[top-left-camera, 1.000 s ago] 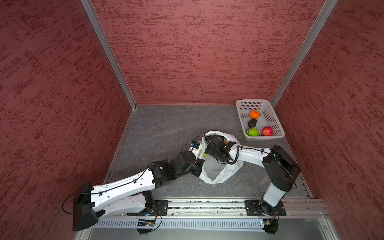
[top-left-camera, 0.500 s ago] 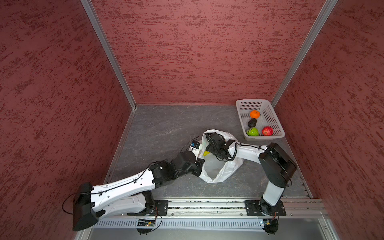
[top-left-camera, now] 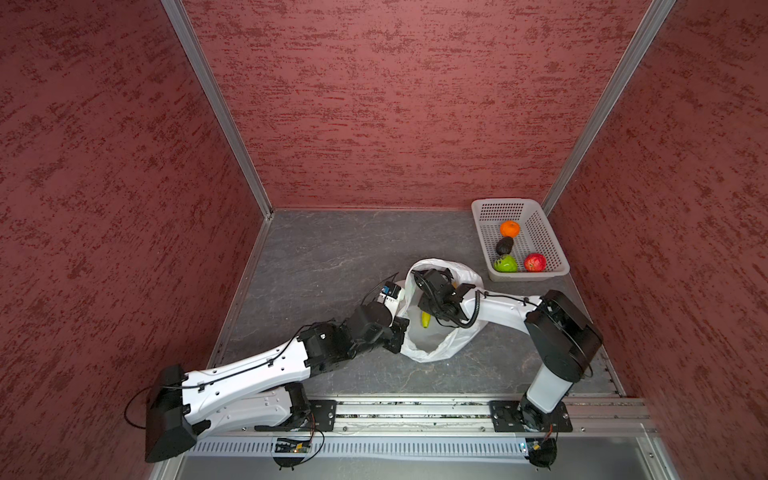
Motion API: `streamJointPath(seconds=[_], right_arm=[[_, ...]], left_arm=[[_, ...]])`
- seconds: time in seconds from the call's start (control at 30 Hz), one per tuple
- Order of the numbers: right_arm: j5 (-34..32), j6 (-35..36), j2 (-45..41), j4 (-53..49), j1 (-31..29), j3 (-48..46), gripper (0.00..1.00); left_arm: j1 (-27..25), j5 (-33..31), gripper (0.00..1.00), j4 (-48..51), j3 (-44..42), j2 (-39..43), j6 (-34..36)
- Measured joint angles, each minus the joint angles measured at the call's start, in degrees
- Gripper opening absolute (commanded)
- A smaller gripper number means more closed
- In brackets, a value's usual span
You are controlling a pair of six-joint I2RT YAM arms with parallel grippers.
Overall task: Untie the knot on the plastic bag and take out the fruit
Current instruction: 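Close the right gripper on the banana stem end, then lift the banana out of the bag toward the white basket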
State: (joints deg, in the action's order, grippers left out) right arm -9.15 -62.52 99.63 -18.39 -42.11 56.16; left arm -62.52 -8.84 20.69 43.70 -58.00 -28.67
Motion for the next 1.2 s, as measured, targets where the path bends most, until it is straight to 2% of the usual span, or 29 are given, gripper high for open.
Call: streamJointPath(seconds=[0.33, 0.7, 1.0, 1.2], right_arm=[[1.5, 0.4, -4.3, 3.1, -1.2, -3.5, 0.12], [7.3, 4.1, -13.9, 7.9, -2.2, -4.2, 0.12], [16.8, 8.5, -23.9, 4.1, -3.1, -4.2, 0.12], [20.9, 10.5, -28.2, 0.3, -3.3, -3.6, 0.12]], left_arm=[[-0.2, 0.0, 0.00, -0.2, -1.6, 0.9, 0.0], [-0.5, -0.3, 0.00, -0.2, -1.7, 1.0, 0.0], [-0.5, -1.6, 0.00, -0.2, -1.7, 1.7, 0.2], [-0.4, -1.8, 0.00, -0.2, -1.7, 1.7, 0.5]])
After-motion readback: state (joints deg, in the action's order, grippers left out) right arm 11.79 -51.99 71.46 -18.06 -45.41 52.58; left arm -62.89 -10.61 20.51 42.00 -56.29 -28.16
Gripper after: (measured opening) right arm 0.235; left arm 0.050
